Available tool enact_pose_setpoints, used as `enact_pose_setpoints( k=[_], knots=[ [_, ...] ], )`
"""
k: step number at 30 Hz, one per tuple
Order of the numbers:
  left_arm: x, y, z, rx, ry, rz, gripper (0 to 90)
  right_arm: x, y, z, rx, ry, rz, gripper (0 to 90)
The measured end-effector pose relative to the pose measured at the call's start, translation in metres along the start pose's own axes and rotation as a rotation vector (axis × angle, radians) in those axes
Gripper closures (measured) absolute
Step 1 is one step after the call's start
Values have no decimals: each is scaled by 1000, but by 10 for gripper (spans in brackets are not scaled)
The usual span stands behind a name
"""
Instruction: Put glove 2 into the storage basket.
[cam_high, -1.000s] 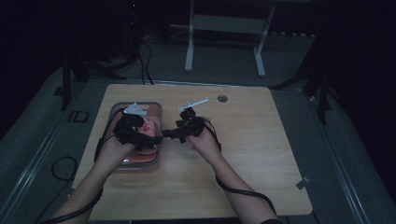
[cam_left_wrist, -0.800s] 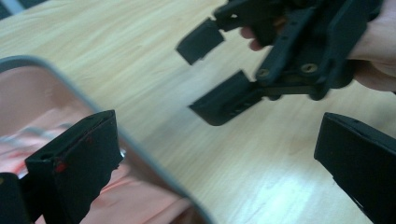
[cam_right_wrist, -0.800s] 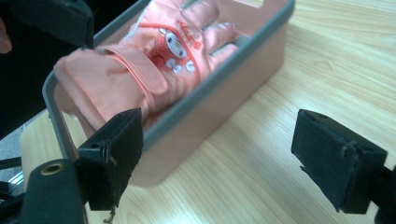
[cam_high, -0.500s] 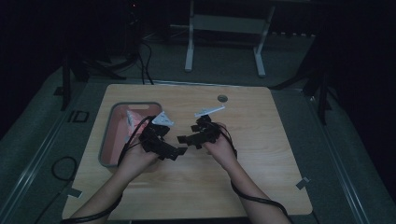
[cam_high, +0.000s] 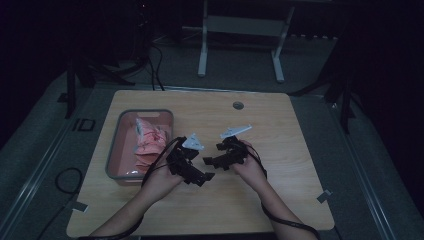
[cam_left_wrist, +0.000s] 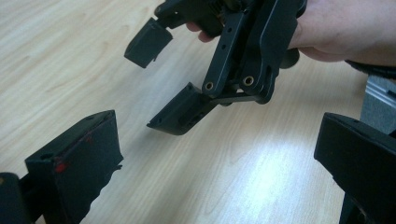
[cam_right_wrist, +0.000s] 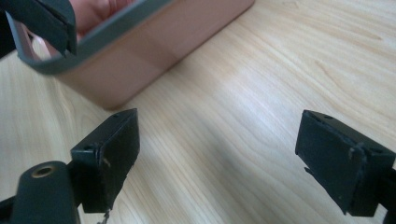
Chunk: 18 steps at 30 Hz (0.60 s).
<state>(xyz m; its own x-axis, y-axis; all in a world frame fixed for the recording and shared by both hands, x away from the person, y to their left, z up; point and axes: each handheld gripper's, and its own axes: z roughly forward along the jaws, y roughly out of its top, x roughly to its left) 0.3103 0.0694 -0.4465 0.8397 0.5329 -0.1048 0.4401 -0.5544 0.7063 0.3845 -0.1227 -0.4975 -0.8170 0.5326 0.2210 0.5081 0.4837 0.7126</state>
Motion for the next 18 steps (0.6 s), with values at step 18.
enact_pose_setpoints(
  k=[18],
  knots=[
    [-20, -22, 45, 46, -77, 82, 6, -11, -51, -5, -6, -13, -87, 125]
  ],
)
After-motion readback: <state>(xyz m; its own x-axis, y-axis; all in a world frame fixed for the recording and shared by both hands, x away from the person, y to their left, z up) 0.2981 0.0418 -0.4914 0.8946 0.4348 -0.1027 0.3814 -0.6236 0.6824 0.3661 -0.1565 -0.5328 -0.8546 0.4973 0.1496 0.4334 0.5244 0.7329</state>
